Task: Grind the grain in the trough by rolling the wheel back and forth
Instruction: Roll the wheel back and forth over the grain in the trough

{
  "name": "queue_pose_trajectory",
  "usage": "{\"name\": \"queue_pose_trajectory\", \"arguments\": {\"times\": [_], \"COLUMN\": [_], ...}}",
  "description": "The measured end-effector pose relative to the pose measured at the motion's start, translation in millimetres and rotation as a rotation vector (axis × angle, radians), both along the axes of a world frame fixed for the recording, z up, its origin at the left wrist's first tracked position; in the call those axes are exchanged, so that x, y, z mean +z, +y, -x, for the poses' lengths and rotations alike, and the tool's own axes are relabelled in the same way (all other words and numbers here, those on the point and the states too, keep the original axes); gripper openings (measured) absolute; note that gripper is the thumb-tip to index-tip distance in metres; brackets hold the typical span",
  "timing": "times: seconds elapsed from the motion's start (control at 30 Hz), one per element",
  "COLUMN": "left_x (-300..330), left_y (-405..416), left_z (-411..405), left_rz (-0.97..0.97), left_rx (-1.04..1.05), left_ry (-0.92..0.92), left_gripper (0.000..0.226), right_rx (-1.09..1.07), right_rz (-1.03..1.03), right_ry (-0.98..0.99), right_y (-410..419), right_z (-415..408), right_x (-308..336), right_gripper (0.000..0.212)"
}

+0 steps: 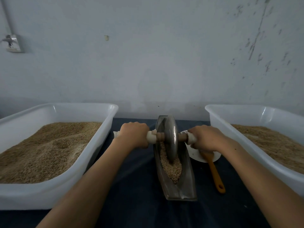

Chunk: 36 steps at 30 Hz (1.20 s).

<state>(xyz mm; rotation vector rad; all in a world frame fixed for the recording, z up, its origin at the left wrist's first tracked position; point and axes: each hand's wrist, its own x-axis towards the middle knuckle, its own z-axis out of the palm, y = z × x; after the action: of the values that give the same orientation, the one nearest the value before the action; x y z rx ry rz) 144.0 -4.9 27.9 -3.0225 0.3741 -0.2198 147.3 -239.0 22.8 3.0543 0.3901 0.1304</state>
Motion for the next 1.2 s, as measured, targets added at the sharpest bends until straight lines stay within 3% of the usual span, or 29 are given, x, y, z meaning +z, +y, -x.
{"name": "queue_pose_trajectory", "arguments": {"times": [0.13, 0.27, 0.4, 0.57, 0.7, 0.83, 1.03, 1.2], "left_x": [3.5, 4.4, 1.4, -7.2, -10.8, -6.8, 2.8, 0.8], "left_y": [4.5, 6.6, 6.1, 7.3, 8.6, 8.0, 6.5, 7.0], "left_z": [-1.0, -4.3, -5.1, -8.4, -9.0, -8.4, -6.9, -8.2], "left_rz": [0.047, 0.098, 0.082, 0.105, 0.130, 0.098, 0.088, 0.098], "left_rx": [0.021, 0.021, 0.012, 0.004, -0.011, -0.008, 0.001, -0.006], "left_ry": [0.204, 0.329, 0.224, 0.035, 0.005, 0.053, 0.273, 0.268], "left_gripper": [0.033, 0.026, 0.029, 0.026, 0.020, 0.027, 0.034, 0.032], "right_rx": [-0.011, -0.007, -0.009, -0.002, 0.005, -0.012, -0.030, -0.029], "right_rz": [0.057, 0.054, 0.057, 0.039, 0.029, 0.057, 0.003, 0.002], "right_ry": [0.132, 0.217, 0.152, -0.117, -0.175, -0.029, 0.245, 0.255], "right_y": [3.5, 5.7, 5.1, 7.7, 9.0, 6.2, 2.7, 3.9], "right_z": [4.6, 8.7, 11.1, 8.2, 4.0, 4.3, 7.6, 10.6], "right_x": [13.4, 20.1, 16.7, 4.8, 1.8, 5.3, 17.3, 19.6], "right_gripper": [0.019, 0.019, 0.022, 0.012, 0.017, 0.015, 0.023, 0.025]}}
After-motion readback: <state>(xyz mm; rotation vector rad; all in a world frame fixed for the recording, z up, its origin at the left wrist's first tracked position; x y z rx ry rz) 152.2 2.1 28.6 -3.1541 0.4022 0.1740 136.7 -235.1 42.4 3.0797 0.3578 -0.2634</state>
